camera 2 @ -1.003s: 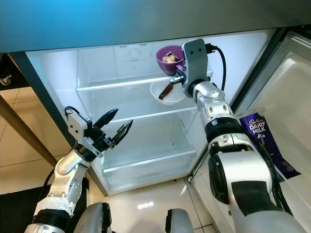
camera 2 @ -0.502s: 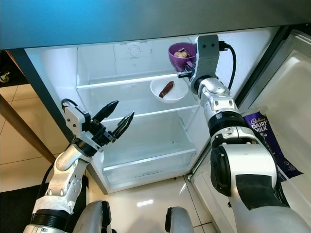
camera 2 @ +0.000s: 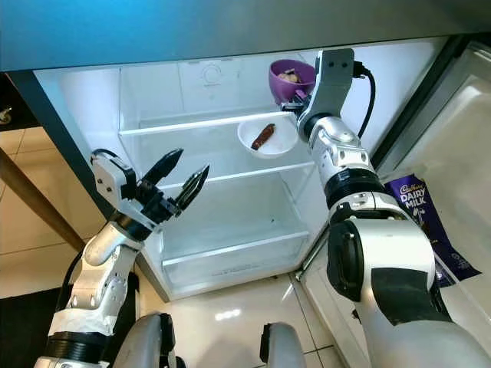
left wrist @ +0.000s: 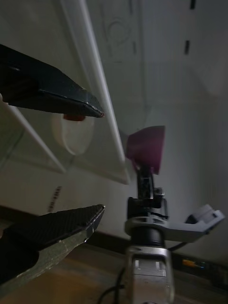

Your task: Restocking fridge

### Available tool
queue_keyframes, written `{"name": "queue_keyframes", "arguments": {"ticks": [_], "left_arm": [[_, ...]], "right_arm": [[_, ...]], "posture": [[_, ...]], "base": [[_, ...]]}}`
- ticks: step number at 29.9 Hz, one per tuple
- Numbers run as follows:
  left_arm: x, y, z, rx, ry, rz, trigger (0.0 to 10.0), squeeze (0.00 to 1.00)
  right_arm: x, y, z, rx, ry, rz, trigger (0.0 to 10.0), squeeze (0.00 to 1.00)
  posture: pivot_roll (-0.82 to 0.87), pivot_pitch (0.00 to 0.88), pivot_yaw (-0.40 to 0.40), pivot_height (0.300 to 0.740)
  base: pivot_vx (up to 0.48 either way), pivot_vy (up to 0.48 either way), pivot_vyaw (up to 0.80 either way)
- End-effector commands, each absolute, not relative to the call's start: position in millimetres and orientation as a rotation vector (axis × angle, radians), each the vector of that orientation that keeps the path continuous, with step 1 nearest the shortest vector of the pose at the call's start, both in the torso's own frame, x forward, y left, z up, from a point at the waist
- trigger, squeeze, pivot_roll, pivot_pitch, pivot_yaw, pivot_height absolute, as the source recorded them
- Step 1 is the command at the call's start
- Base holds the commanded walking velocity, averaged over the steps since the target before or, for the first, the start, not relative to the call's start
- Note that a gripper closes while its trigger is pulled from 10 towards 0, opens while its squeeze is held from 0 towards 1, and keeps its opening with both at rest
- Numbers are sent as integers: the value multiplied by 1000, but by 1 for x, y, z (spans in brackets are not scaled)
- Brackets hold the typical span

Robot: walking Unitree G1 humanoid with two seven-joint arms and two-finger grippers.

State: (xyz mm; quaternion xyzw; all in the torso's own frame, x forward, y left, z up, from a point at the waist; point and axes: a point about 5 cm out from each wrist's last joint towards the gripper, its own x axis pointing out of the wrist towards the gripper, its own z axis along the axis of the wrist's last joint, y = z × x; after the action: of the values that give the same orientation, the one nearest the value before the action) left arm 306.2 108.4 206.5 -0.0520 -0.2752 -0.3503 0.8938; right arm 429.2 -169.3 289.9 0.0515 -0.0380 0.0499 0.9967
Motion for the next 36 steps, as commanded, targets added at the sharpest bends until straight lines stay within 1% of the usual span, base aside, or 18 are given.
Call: {"name": "queue_keyframes", "arguments": {"ticks": [1, 10, 14, 17, 18, 19, 24, 36], "left_arm": [[304, 107, 211, -120, -589, -726, 10000, 0], [300, 108, 209, -112, -563, -725, 10000, 0], [297, 108, 210, -106, -557, -724, 10000, 0], [296, 109, 210, -105, -554, -721, 10000, 0], [294, 110, 211, -106, -556, -721, 10000, 0], [291, 112, 216, -105, -563, -720, 10000, 0], [287, 114, 223, -104, -573, -717, 10000, 0], [280, 113, 223, -102, -554, -730, 10000, 0]], "right_arm": [[430, -166, 298, 116, -96, 102, 10000, 0], [430, -151, 309, 42, -140, 151, 10000, 0], [430, -145, 310, 8, -157, 189, 10000, 0], [430, -147, 308, -10, -154, 181, 10000, 0], [430, -148, 308, -20, -153, 175, 10000, 0], [430, -154, 308, -37, -150, 154, 10000, 0], [429, -164, 309, -50, -150, 111, 10000, 0], [428, -178, 315, -45, -158, 76, 10000, 0]], "posture": [[24, 238, -46, 601], [46, 252, -53, 601], [57, 275, -47, 601], [59, 283, -46, 601], [67, 297, -46, 601], [76, 314, -43, 601], [84, 336, -40, 601], [83, 353, -33, 601]], "base": [[0, 0, 0], [0, 0, 0], [0, 0, 0], [0, 0, 0], [0, 0, 0], [0, 0, 0], [0, 0, 0], [0, 0, 0]]}}
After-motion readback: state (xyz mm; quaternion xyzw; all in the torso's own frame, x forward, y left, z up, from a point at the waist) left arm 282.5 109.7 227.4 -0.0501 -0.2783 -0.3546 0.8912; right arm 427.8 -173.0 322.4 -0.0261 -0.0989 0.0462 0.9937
